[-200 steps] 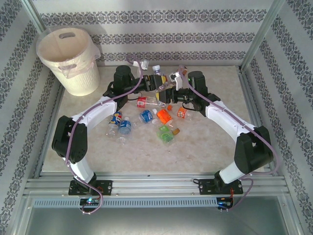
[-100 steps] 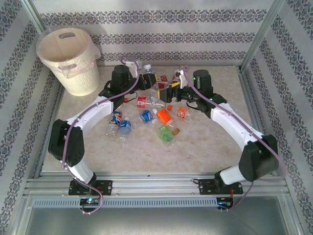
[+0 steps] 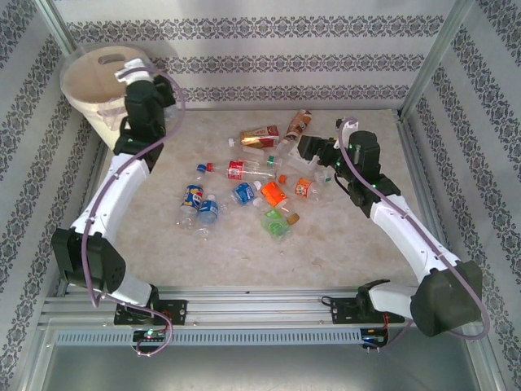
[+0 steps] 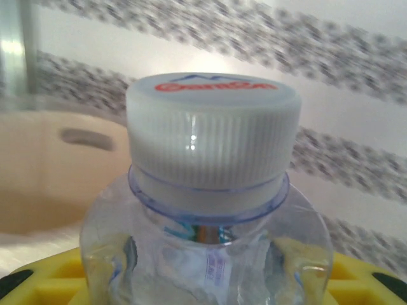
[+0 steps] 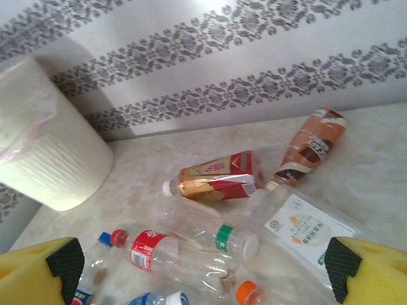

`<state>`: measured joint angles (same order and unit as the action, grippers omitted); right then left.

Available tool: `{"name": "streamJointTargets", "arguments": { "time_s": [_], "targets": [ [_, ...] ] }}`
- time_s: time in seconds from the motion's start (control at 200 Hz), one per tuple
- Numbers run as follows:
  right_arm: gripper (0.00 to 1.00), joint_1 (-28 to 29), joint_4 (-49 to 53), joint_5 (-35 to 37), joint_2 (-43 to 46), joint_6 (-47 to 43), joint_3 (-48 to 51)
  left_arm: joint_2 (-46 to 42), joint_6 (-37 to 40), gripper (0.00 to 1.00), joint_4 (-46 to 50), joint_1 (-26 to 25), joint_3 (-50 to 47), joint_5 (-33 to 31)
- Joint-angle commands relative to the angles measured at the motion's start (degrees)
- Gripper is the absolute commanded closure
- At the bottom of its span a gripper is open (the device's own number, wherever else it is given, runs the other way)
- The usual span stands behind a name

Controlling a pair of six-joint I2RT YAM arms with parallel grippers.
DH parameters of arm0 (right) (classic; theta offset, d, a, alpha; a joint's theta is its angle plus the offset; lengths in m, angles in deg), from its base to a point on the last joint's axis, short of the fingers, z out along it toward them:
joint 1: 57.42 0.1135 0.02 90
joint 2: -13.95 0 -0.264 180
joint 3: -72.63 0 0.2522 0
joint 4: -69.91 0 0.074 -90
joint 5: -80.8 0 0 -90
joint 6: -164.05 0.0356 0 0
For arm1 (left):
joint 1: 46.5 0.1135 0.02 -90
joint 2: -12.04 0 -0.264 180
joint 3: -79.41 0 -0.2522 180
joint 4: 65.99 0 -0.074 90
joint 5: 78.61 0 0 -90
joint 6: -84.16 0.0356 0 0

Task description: Put the plastic bottles in the bin

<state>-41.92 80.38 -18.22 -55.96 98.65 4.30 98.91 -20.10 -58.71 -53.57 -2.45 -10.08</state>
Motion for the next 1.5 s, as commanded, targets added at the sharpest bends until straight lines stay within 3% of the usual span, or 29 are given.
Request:
{"name": "streamJointTargets", "arguments": {
  "time_s": [0.0,0.195,0.49,0.59,0.705,0.999,1.389,1.494],
  "targets": [
    [0.02,-0.2,-1.6,4.0,2.6,2.1,1.1,1.5,1.5,0.50,-7.5,5.0,4.2,-2.3],
    [0.02,-0.3,-0.5,6.2,4.6,0.9,2.7,9.3,4.1,0.50,-11.1,11.9,13.4,-2.5],
    [0.02,-0.4,1.0,7.5,6.7,0.9,3.2,24.1,9.4,0.50,-11.3,14.3,27.5,-2.7],
    [0.02,-0.3,2.2,8.2,7.9,0.5,3.5,28.7,6.5,0.50,-4.6,15.0,34.3,-2.4],
    [0.02,-0.3,2.4,10.2,9.7,0.3,4.6,33.0,3.2,0.50,7.8,15.2,42.5,3.9],
    [0.02,-0.6,1.9,12.9,11.4,0.0,6.2,33.2,-3.0,0.50,26.3,15.2,46.2,6.0],
    [0.02,-1.0,1.8,11.3,10.0,0.9,6.0,31.9,-9.3,0.51,38.9,15.2,48.9,13.5],
    [0.02,-1.1,2.1,11.0,9.8,0.9,5.9,32.6,-10.5,0.46,39.3,15.2,48.9,15.0]
  ]
}}
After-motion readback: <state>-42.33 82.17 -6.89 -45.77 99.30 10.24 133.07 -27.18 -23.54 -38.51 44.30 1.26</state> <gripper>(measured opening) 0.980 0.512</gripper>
